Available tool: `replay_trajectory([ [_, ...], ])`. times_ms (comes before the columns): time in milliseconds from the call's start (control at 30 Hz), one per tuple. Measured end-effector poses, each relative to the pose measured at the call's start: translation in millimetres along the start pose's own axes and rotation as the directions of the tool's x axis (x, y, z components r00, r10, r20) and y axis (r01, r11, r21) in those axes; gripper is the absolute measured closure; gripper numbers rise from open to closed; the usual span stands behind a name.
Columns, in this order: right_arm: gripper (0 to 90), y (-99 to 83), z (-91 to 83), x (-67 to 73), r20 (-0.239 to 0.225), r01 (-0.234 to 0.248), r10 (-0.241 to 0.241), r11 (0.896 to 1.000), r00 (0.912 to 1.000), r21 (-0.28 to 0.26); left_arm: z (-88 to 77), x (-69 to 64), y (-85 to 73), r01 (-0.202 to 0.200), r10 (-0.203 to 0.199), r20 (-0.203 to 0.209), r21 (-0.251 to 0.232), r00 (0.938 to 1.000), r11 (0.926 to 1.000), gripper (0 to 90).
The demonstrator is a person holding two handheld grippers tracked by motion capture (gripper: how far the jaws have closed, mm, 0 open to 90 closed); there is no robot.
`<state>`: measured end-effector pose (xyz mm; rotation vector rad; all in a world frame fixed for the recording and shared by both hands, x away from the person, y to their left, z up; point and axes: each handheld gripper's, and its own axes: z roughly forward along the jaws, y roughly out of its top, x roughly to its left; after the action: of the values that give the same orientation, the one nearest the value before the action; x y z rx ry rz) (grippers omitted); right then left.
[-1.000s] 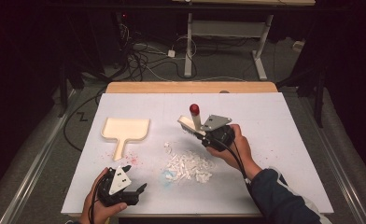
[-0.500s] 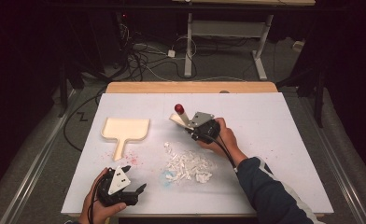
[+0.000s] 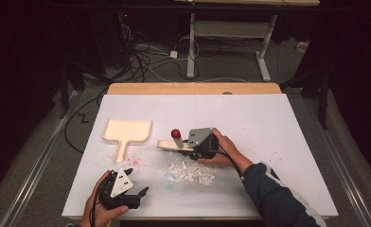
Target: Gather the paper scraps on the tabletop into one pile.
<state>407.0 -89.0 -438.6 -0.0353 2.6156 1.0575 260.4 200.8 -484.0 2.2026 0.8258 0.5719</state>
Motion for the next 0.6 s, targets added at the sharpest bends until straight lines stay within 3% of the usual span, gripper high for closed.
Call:
replay_trajectory([
  [100, 68.1, -3.4, -14.5, 0.5, -0.042, 0.042, -0.044, 0.998, 0.9982, -0.039, 0.7, -0.2, 0.2, 0.0, 0.0, 0.003, 0.004, 1.0, 1.0, 18.2],
  [133, 68.1, -5.1, -20.3, 1.1, -0.05, 0.035, -0.037, 0.998, 0.998, -0.049, 1.1, -0.4, 0.2, -0.001, 0.001, 0.003, 0.006, 1.0, 1.0, 18.2],
  [300, 68.1, -14.9, -49.8, 1.6, 0.02, -0.017, 0.019, 0.992, 0.9996, -0.121, 3.5, 0.3, -0.8, -0.007, 0.007, -0.001, 0.026, 1.0, 0.9996, 18.2],
  [367, 68.1, -19.5, -62.9, 0.5, 0.041, -0.064, 0.071, 0.986, 0.9966, -0.155, 3.5, 0.8, -0.6, -0.003, 0.004, -0.004, 0.026, 1.0, 0.9997, 18.6],
  [500, 68.0, -27.7, -85.7, -1.5, 0.139, -0.144, 0.163, 0.98, 0.9769, -0.136, 3.6, -0.4, 1.1, -0.008, 0.009, -0.01, 0.023, 0.9999, 0.9997, 18.7],
  [600, 68.0, -35.7, -99.0, -1.6, 0.191, -0.233, 0.249, 0.967, 0.9495, -0.103, 3.4, -0.4, 1.0, -0.009, 0.009, -0.012, 0.026, 0.9999, 0.9996, 18.7],
])
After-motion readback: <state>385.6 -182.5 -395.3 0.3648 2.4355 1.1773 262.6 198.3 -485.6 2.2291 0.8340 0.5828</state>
